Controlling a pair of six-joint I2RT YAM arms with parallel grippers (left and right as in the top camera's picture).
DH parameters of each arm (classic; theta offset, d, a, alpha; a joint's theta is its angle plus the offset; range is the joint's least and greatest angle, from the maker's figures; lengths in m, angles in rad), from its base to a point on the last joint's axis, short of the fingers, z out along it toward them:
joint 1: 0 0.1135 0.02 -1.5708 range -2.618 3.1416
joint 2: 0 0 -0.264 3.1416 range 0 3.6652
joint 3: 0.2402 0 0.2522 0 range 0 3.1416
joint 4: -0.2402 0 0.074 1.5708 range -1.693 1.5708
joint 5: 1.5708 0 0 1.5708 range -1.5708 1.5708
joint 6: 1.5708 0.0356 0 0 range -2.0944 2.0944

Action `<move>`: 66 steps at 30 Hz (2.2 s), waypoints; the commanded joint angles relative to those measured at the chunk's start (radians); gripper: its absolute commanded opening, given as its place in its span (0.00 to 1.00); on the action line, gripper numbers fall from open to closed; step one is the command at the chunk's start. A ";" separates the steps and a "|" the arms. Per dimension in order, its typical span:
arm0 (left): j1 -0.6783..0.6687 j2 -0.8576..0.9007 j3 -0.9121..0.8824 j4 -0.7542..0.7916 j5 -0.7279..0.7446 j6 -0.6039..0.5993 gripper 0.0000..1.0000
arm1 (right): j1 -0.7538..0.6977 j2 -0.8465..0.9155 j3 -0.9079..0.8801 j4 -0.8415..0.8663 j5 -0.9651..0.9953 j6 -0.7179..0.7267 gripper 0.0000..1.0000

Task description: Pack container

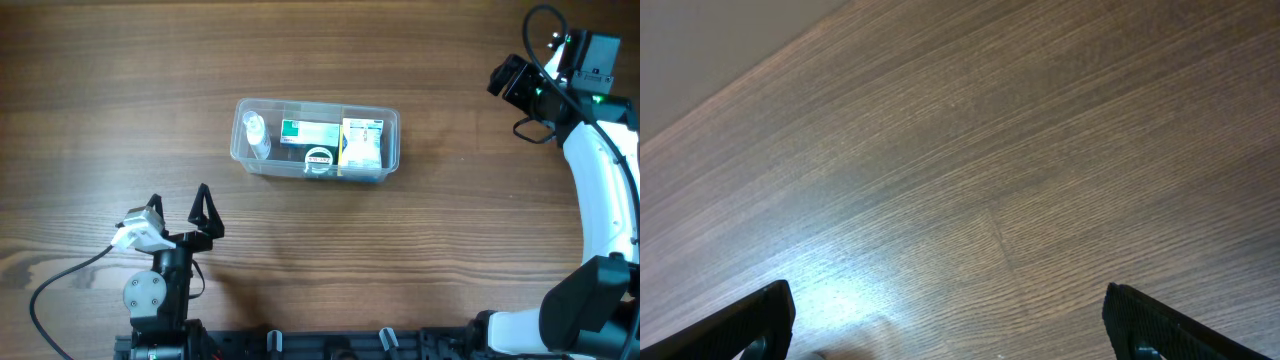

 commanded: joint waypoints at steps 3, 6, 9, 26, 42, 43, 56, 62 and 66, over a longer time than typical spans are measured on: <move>0.008 -0.007 -0.003 -0.008 -0.006 0.002 1.00 | 0.000 0.010 0.003 0.003 -0.013 0.006 1.00; 0.008 -0.007 -0.003 -0.008 -0.006 0.002 1.00 | 0.000 0.010 0.003 0.003 -0.013 0.006 1.00; 0.008 -0.007 -0.003 -0.008 -0.006 0.001 1.00 | 0.000 0.010 0.003 0.003 -0.013 0.007 1.00; 0.008 -0.007 -0.003 -0.008 -0.006 0.002 1.00 | 0.027 -0.181 0.003 0.002 -0.009 0.005 1.00; 0.008 -0.007 -0.003 -0.008 -0.006 0.002 1.00 | 0.056 -0.715 -0.151 0.074 -0.005 0.004 1.00; 0.008 -0.007 -0.003 -0.008 -0.006 0.002 1.00 | 0.064 -0.761 -0.216 0.142 -0.005 0.003 1.00; 0.008 -0.007 -0.003 -0.008 -0.006 0.002 1.00 | 0.169 -1.275 -0.972 0.737 -0.027 0.005 1.00; 0.008 -0.007 -0.003 -0.008 -0.006 0.002 1.00 | 0.169 -1.463 -1.143 0.748 -0.047 0.003 1.00; 0.008 -0.007 -0.003 -0.008 -0.006 0.002 1.00 | 0.169 -1.539 -1.213 0.767 -0.047 0.003 1.00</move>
